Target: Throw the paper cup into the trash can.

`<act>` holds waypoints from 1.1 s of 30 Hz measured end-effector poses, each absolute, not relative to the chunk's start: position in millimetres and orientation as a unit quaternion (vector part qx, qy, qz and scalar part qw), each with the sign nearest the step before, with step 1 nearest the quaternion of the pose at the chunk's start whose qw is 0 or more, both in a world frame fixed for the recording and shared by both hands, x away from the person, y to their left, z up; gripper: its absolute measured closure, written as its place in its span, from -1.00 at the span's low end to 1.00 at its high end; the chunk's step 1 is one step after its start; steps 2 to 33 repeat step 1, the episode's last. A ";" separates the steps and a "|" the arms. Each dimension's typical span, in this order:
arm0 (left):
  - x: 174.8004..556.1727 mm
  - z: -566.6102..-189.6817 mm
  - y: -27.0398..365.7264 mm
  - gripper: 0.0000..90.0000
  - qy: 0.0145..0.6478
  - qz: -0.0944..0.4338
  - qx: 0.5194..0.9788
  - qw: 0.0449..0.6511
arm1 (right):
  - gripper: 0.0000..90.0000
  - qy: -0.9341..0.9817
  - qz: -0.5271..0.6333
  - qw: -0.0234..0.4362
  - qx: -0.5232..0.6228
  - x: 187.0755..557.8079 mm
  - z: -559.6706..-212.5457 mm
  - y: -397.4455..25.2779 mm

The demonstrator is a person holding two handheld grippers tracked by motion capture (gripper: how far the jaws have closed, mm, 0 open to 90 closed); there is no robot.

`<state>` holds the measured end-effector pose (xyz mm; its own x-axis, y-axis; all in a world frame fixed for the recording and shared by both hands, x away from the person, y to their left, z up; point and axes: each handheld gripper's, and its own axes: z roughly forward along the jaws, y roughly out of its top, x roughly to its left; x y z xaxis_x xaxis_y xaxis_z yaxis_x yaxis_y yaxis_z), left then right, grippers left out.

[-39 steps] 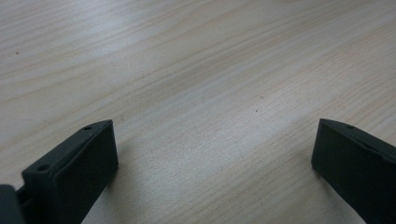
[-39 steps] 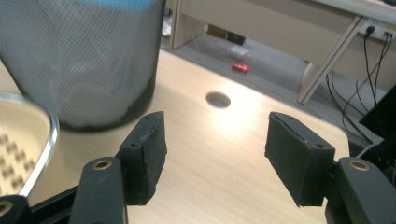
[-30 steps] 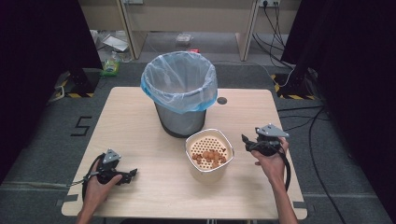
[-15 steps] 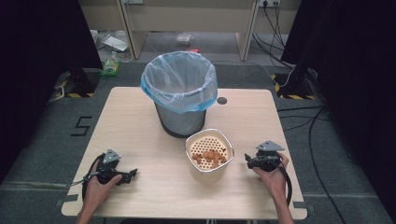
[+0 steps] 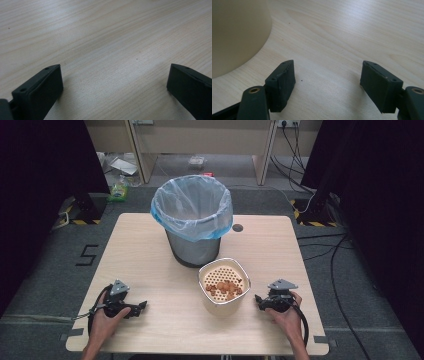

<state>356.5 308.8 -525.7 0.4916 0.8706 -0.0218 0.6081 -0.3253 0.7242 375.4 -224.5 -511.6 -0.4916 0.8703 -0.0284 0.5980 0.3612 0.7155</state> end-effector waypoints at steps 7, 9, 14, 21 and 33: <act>356.5 -525.7 308.8 -1.00 0.467 0.190 0.792 0.345 | -0.40 0.799 0.329 0.207 0.460 375.4 -511.6 -224.5; 356.5 -525.7 308.8 -1.00 0.467 0.190 0.792 0.345 | -0.40 0.799 0.329 0.207 0.460 375.4 -511.6 -224.5; 356.5 -525.7 308.8 -1.00 0.467 0.190 0.792 0.345 | -0.40 0.799 0.329 0.207 0.460 375.4 -511.6 -224.5; 356.5 -525.7 308.8 -1.00 0.467 0.190 0.792 0.345 | -0.40 0.799 0.329 0.207 0.460 375.4 -511.6 -224.5; 356.5 -525.7 308.8 -1.00 0.467 0.190 0.792 0.345 | -0.40 0.799 0.329 0.207 0.460 375.4 -511.6 -224.5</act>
